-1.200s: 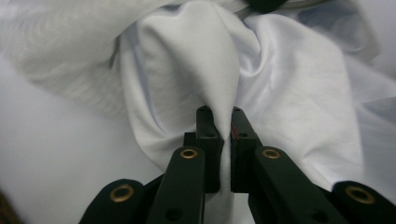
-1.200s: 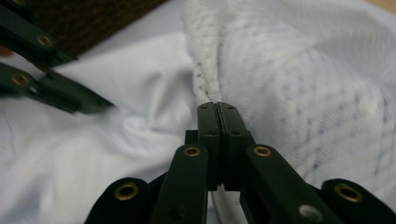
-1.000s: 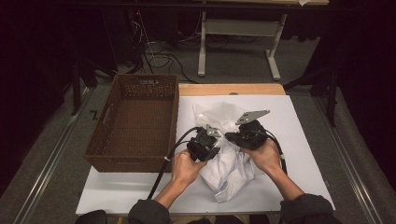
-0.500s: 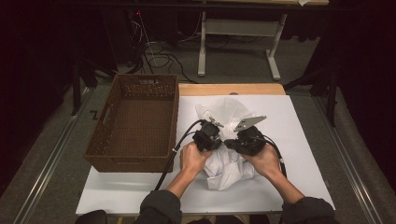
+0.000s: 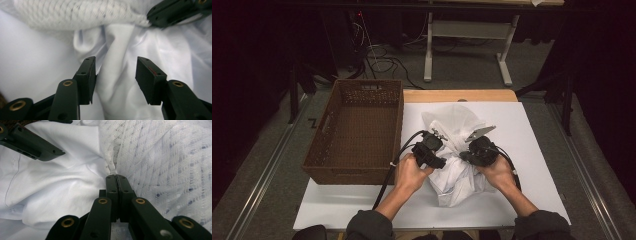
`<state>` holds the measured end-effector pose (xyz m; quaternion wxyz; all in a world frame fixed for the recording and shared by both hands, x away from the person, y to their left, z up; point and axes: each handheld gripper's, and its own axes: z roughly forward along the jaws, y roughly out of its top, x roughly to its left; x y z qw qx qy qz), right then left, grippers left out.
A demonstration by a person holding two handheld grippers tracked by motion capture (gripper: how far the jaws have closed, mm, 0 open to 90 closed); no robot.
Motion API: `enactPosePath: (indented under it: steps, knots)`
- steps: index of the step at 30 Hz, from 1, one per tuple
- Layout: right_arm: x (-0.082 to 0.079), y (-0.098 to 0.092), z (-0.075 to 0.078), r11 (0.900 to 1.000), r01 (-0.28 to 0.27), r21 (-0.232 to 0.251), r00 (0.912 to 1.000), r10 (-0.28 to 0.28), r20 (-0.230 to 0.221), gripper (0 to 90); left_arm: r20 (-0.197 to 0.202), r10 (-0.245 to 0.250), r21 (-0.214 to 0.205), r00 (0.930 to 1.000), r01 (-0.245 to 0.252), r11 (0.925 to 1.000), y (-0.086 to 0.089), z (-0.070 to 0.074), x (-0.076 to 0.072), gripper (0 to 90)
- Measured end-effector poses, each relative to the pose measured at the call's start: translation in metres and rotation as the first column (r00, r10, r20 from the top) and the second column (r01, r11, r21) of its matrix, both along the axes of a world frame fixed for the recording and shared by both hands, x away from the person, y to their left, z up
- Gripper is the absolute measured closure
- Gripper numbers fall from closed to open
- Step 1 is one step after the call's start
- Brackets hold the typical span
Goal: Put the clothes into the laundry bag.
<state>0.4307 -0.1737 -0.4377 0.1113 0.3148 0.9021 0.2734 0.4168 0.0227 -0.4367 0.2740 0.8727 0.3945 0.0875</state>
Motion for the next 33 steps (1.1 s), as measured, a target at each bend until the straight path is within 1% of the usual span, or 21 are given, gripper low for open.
enactPosePath:
  steps: [1,2,4,5,6,7,9,13,15,17,20,22,23,24,26,27,28,29,30,31,33]
  knots:
    - [0.000,0.000,0.000,1.0000,0.001,0.000,1.0000,-0.001,0.000,90.0,-0.010,0.011,0.003,0.9999,-0.011,0.9999,0.001,-0.004,0.001,51.1]
    - [0.000,0.000,0.000,1.0000,0.003,0.000,1.0000,-0.003,-0.002,90.0,-0.029,0.010,-0.003,0.9995,-0.011,0.9999,0.002,-0.007,0.004,53.9]
    - [0.000,0.000,0.001,1.0000,0.009,0.005,1.0000,-0.009,-0.004,90.0,-0.036,0.020,-0.013,0.9992,-0.021,0.9997,0.002,-0.013,0.009,61.5]
    - [0.000,0.000,0.001,1.0000,-0.003,0.001,1.0000,0.003,0.000,90.0,-0.036,0.016,-0.022,0.9992,-0.017,0.9996,0.001,-0.014,0.011,66.9]
    - [0.000,0.001,0.003,1.0000,-0.002,0.001,1.0000,0.002,0.002,90.0,-0.034,0.016,-0.039,0.9993,-0.018,0.9991,0.001,-0.014,0.012,72.3]
    - [-0.001,0.001,0.005,0.9999,-0.012,0.007,0.9998,0.012,0.016,90.0,-0.034,0.009,-0.054,0.9994,-0.010,0.9985,0.001,-0.013,0.012,78.1]
    - [-0.002,0.002,0.010,0.9995,-0.014,0.027,0.9997,0.013,0.021,90.0,-0.039,-0.004,-0.081,0.9992,0.001,0.9967,0.002,-0.011,0.013,84.0]
    - [-0.005,0.006,0.026,0.9967,-0.040,0.071,0.9977,0.036,0.057,90.0,-0.036,-0.028,-0.127,0.9990,0.023,0.9916,0.004,-0.003,0.008,85.6]
    - [-0.007,0.012,0.034,0.9953,-0.062,0.074,0.9954,0.056,0.077,90.0,-0.028,-0.056,-0.142,0.9980,0.052,0.9886,0.006,0.003,0.002,85.8]
    - [-0.010,0.018,0.041,0.9934,-0.088,0.074,0.9922,0.080,0.096,90.0,-0.008,-0.079,-0.146,0.9968,0.077,0.9863,0.007,0.011,-0.006,85.9]
    - [-0.016,0.025,0.051,0.9892,-0.114,0.092,0.9881,0.103,0.114,90.0,0.020,-0.102,-0.164,0.9946,0.104,0.9809,0.010,0.025,-0.022,86.0]
    - [-0.021,0.028,0.057,0.9846,-0.139,0.106,0.9838,0.125,0.128,90.0,0.041,-0.133,-0.178,0.9903,0.138,0.9744,0.013,0.034,-0.033,86.0]
    - [-0.023,0.030,0.060,0.9818,-0.151,0.116,0.9817,0.135,0.134,90.0,0.052,-0.150,-0.189,0.9873,0.157,0.9693,0.014,0.038,-0.039,86.0]
    - [-0.026,0.032,0.063,0.9795,-0.162,0.119,0.9800,0.146,0.135,90.0,0.065,-0.167,-0.188,0.9838,0.177,0.9662,0.014,0.042,-0.044,86.0]
    - [-0.031,0.036,0.068,0.9746,-0.183,0.129,0.9760,0.164,0.143,90.0,0.091,-0.188,-0.177,0.9780,0.201,0.9634,0.011,0.048,-0.049,85.9]
    - [-0.033,0.037,0.070,0.9714,-0.197,0.132,0.9718,0.176,0.157,90.0,0.097,-0.186,-0.182,0.9778,0.201,0.9626,0.009,0.048,-0.049,85.9]
    - [-0.035,0.038,0.072,0.9711,-0.199,0.131,0.9711,0.178,0.159,90.0,0.097,-0.182,-0.179,0.9785,0.197,0.9639,0.007,0.047,-0.045,85.9]
    - [-0.035,0.038,0.073,0.9692,-0.205,0.136,0.9694,0.182,0.164,90.0,0.096,-0.168,-0.164,0.9811,0.182,0.9695,0.004,0.042,-0.039,85.9]
    - [-0.035,0.036,0.072,0.9689,-0.201,0.144,0.9709,0.178,0.160,90.0,0.093,-0.151,-0.133,0.9842,0.163,0.9777,0.001,0.036,-0.031,85.9]
    - [-0.036,0.034,0.071,0.9687,-0.193,0.156,0.9733,0.169,0.155,90.0,0.085,-0.133,-0.125,0.9875,0.143,0.9818,-0.002,0.027,-0.022,85.9]
    - [-0.036,0.027,0.063,0.9733,-0.176,0.147,0.9769,0.155,0.147,90.0,0.074,-0.084,-0.111,0.9938,0.092,0.9896,-0.007,0.006,-0.004,85.7]
